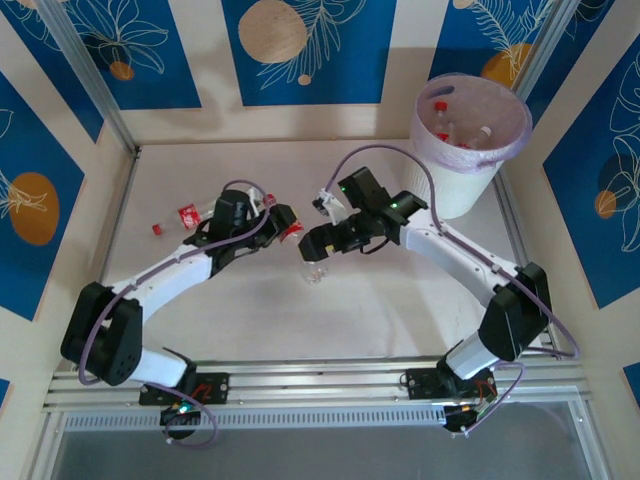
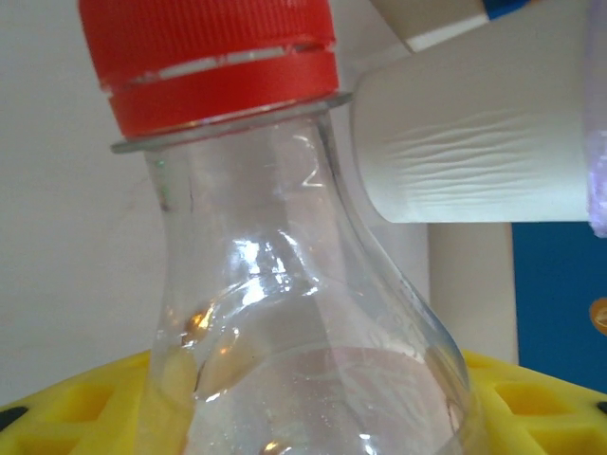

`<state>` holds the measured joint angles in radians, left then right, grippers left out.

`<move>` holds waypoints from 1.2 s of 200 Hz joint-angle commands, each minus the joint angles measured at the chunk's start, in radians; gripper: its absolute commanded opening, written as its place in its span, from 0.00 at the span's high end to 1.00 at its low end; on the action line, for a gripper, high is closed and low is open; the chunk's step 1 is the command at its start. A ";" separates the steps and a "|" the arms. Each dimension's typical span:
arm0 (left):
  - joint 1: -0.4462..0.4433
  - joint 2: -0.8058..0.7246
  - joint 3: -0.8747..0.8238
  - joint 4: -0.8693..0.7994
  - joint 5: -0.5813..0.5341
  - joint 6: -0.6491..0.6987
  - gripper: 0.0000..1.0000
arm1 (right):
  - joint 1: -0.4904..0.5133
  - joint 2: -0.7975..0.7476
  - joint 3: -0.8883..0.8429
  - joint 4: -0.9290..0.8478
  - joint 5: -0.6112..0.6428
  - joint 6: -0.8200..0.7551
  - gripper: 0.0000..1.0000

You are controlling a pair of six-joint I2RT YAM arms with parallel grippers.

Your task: Put the plastic bottles in the bin

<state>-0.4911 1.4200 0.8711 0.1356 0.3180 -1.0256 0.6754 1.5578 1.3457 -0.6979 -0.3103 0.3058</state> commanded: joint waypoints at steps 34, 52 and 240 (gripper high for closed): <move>-0.016 0.025 0.035 0.136 0.053 -0.025 1.00 | 0.007 0.038 -0.046 0.060 -0.041 0.029 0.16; -0.020 0.026 0.036 0.133 0.049 -0.020 1.00 | 0.002 0.047 -0.050 0.068 -0.036 0.033 0.20; 0.009 -0.134 -0.023 -0.057 -0.098 0.078 0.00 | -0.170 -0.055 0.095 -0.079 0.184 -0.098 0.67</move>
<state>-0.4927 1.3350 0.8658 0.1600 0.2829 -1.0027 0.5564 1.5757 1.3376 -0.7071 -0.2081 0.2852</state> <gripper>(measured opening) 0.998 0.485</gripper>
